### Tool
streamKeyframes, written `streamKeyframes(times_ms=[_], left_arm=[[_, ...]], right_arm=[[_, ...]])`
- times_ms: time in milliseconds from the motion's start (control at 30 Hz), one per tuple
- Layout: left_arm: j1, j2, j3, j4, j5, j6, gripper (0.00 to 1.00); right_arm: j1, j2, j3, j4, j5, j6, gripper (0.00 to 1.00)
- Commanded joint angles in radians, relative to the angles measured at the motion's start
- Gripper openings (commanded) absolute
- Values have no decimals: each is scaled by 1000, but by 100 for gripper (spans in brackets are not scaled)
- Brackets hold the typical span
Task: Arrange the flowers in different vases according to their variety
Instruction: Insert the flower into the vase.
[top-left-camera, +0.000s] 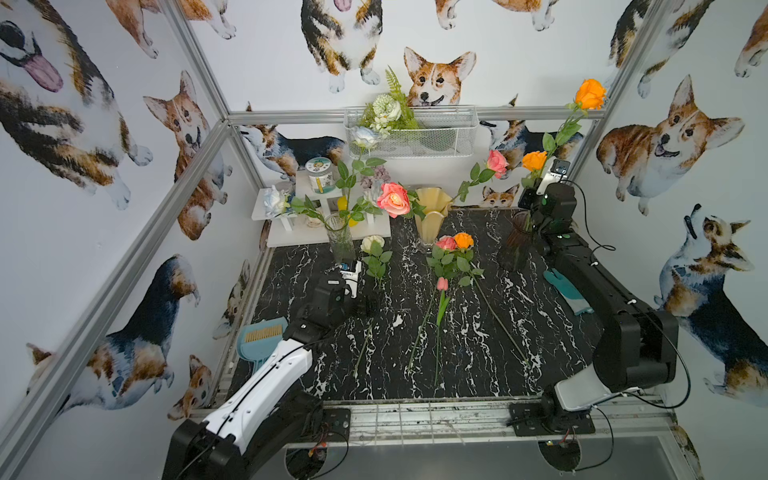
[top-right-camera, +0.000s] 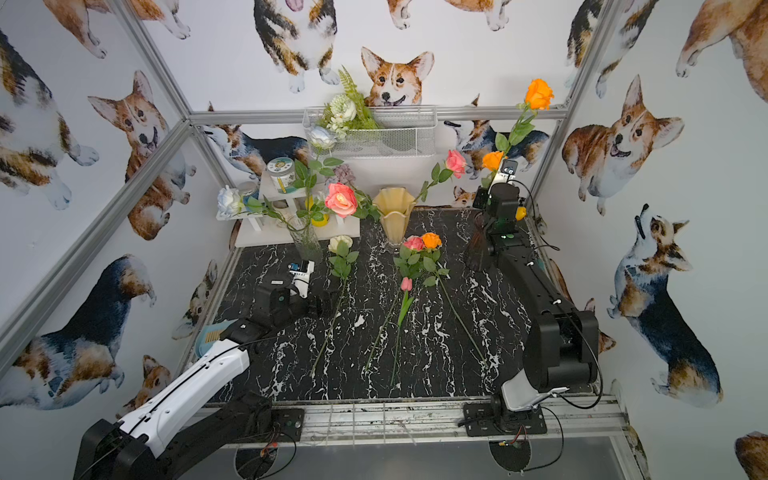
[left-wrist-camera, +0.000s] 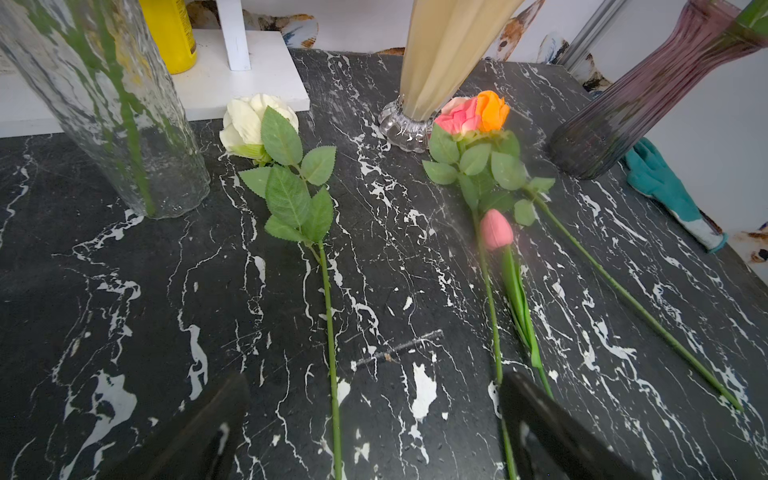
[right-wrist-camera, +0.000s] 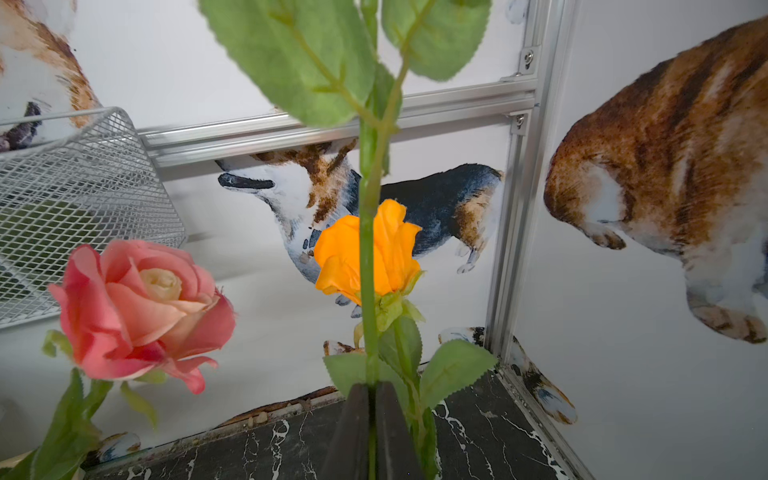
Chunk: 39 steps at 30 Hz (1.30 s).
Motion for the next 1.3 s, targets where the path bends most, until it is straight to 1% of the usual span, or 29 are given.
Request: streamKeyframes(times_ms=[0, 33, 67, 100, 133, 200, 233, 300, 467, 633, 667, 800, 1033, 1100, 1267], left_arm=[[-1, -2, 6, -6, -11, 8, 100], [-3, -4, 6, -5, -12, 9, 100], [-4, -1, 7, -5, -12, 8, 100], [-5, -2, 7, -7, -14, 9, 100], [-7, -1, 7, -7, -13, 9, 100], [-8, 2, 9, -9, -13, 9, 100], [-9, 4, 9, -8, -16, 9, 100], [-13, 5, 11, -10, -16, 9, 100], [-22, 13, 14, -14, -19, 11, 100], [-47, 27, 18, -26, -27, 18, 100], [-54, 31, 19, -30, -31, 19, 100], [-90, 49, 28, -53, -47, 22, 100], [-165, 88, 45, -90, -86, 23, 100], [-180, 98, 45, -92, -88, 22, 100], [-205, 117, 49, -96, -90, 25, 100]], right_arm=[[0, -10, -11, 40, 4, -16, 0], [1, -14, -16, 37, 4, -17, 7], [0, -19, -20, 34, 4, -16, 19], [0, -23, -24, 28, 2, -15, 30], [1, -29, -28, 23, 2, -15, 38], [1, -45, -45, 21, 2, -14, 50], [2, -55, -55, 21, -1, -15, 55], [2, -72, -68, 13, 0, -10, 60], [3, -115, -97, -10, -4, 10, 62], [4, -156, -101, -80, -52, 60, 62], [6, -161, -97, -101, -59, 66, 66], [22, -184, -78, -204, -102, 97, 66], [84, -211, -48, -426, -171, 140, 67], [100, -218, -56, -484, -205, 159, 67], [125, -268, -115, -554, -282, 201, 67]])
